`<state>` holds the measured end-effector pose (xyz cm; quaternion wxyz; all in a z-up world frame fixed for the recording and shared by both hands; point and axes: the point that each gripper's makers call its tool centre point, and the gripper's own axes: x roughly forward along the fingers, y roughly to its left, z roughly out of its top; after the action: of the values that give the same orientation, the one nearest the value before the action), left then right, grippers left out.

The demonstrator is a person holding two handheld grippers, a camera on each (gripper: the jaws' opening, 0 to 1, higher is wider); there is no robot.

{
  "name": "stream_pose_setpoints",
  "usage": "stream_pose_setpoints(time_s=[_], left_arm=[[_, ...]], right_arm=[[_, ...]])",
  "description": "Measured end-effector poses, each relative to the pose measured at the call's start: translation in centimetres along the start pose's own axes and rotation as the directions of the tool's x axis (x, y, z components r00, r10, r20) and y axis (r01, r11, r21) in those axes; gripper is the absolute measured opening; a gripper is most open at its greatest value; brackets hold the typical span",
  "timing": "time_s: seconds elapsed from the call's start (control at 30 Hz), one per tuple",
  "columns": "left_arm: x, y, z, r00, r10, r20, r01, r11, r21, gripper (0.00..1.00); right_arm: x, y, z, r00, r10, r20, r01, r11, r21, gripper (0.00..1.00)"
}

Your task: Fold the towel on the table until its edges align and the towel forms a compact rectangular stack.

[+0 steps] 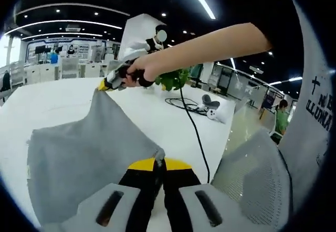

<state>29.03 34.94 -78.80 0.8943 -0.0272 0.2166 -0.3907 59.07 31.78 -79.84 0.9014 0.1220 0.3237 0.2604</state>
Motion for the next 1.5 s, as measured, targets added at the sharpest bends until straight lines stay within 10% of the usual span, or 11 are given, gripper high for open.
stream_pose_setpoints(time_s=[0.57, 1.5], left_arm=[[-5.9, 5.0, 0.0, 0.979, 0.191, 0.066, -0.183, 0.977, -0.111, 0.04], [-12.8, 10.0, -2.3, 0.898, 0.428, 0.101, -0.397, 0.889, -0.23, 0.04]], right_arm=[[1.9, 6.0, 1.4, 0.998, 0.063, 0.017, -0.062, 0.997, -0.044, 0.01], [7.3, 16.5, 0.8, 0.983, 0.182, -0.026, -0.183, 0.966, -0.184, 0.01]])
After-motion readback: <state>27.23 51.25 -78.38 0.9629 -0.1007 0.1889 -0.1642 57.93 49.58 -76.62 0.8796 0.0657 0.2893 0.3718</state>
